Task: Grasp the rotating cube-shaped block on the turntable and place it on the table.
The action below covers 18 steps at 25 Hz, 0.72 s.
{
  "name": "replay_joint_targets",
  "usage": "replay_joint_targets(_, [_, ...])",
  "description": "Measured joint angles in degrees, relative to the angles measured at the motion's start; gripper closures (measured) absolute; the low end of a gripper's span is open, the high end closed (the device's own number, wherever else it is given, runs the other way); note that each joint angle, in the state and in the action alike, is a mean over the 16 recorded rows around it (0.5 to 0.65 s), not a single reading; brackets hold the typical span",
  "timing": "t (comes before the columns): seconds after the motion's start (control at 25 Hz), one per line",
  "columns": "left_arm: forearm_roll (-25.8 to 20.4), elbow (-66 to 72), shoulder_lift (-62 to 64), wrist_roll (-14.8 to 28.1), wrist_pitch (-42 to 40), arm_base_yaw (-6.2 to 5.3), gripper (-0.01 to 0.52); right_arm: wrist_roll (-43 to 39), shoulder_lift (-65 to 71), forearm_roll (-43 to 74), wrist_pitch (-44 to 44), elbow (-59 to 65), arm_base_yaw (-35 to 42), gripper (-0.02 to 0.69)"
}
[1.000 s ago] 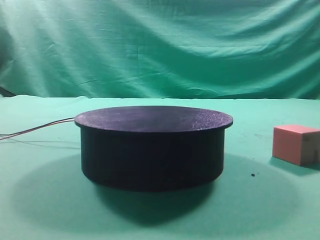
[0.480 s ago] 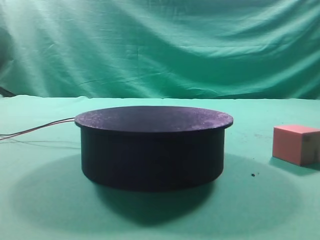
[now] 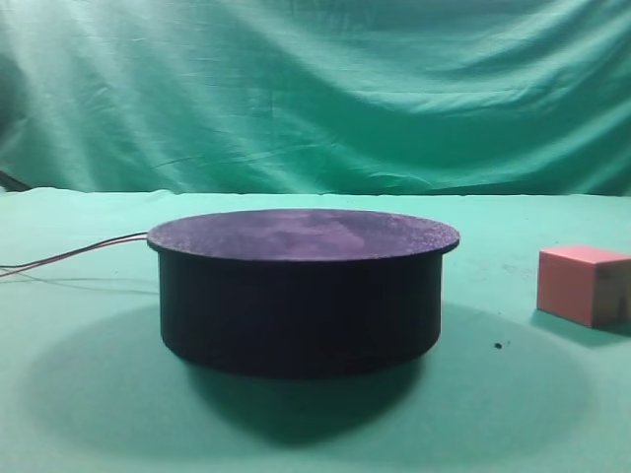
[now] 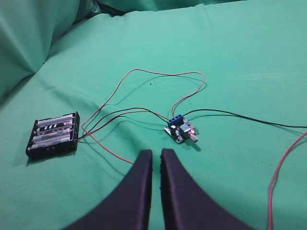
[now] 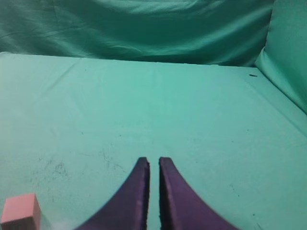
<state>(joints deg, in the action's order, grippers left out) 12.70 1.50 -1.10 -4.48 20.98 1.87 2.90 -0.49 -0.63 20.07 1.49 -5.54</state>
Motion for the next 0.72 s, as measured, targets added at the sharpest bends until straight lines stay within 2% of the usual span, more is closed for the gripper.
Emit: replay_joint_targets(0.72, [0.00,0.00,0.00,0.00,0.00,0.00,0.514,-0.18,-0.09,-0.01,2.11,0.09,0.00,0.615])
